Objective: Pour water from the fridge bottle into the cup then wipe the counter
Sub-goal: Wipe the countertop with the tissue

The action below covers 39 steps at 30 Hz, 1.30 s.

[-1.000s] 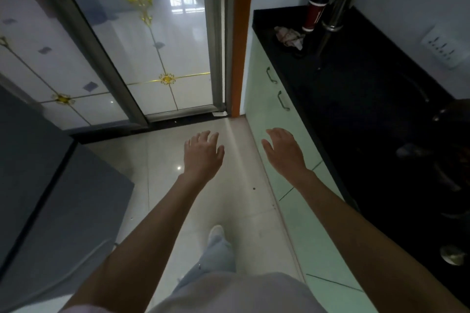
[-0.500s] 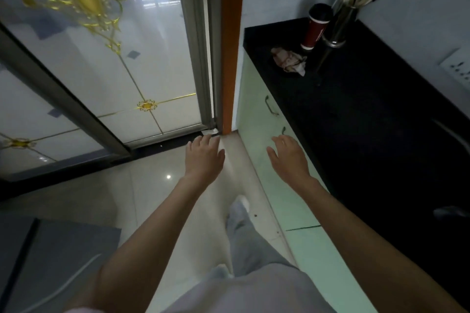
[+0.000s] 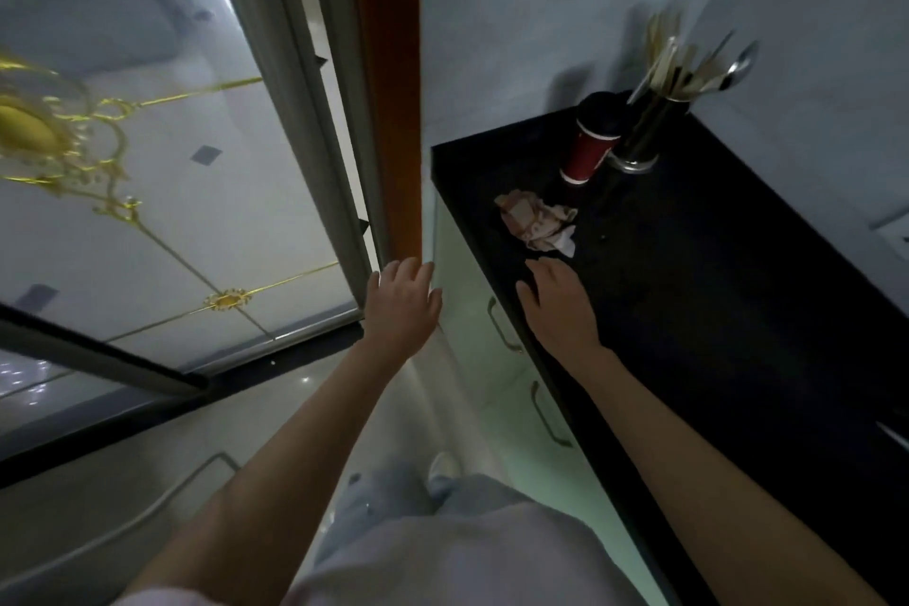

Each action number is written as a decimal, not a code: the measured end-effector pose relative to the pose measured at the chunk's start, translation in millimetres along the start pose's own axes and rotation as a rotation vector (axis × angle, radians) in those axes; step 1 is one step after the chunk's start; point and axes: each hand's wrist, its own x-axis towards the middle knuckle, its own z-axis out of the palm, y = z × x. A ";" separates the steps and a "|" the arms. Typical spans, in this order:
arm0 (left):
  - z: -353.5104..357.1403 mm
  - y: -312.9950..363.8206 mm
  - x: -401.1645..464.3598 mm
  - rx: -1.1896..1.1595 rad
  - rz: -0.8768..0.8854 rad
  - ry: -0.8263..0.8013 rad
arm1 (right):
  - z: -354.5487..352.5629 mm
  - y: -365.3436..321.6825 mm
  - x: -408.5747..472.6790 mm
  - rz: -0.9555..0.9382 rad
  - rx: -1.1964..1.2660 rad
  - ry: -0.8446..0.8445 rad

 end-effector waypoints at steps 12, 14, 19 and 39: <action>25.2 -12.5 153.5 0.040 0.258 -0.191 | 17.4 29.0 126.9 0.153 -0.119 0.001; 25.9 -15.2 177.8 0.046 0.325 -0.213 | 26.8 33.4 141.9 0.177 -0.121 -0.073; 25.6 -20.2 225.8 0.073 0.471 -0.248 | 45.5 42.2 162.7 0.188 -0.110 -0.184; 70.4 -27.8 261.7 -0.005 0.760 -0.297 | 67.8 24.9 142.3 0.364 -0.162 0.056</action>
